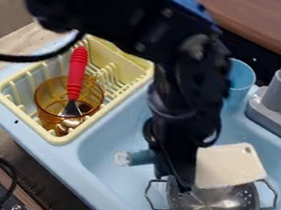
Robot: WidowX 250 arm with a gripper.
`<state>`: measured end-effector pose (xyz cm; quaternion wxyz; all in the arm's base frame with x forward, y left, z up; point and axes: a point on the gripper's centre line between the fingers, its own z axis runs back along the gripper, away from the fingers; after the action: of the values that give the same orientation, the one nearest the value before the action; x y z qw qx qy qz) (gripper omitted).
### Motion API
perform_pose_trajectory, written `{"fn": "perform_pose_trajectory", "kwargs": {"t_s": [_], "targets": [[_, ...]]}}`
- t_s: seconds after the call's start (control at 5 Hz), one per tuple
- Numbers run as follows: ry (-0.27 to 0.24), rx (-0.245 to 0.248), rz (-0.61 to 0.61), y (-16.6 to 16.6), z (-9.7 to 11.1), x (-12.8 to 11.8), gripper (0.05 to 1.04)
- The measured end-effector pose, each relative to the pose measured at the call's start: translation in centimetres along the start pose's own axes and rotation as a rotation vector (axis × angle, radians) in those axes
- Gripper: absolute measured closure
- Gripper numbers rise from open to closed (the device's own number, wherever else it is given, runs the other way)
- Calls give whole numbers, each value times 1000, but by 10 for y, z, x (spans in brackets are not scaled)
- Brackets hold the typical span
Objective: Place the knife on top of the silver-plated drainer in the sink
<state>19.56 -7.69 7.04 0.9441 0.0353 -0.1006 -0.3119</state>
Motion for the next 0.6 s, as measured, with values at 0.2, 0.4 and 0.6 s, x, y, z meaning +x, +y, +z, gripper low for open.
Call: {"fn": "perform_pose_trajectory", "kwargs": {"t_s": [0.2, 0.4, 0.6], "targets": [[-19, -9, -18, -8, -5, 6, 846], [17, -3, -23, -14, -18, 8, 846], [36, -22, -26, -16, -23, 15, 846]]}}
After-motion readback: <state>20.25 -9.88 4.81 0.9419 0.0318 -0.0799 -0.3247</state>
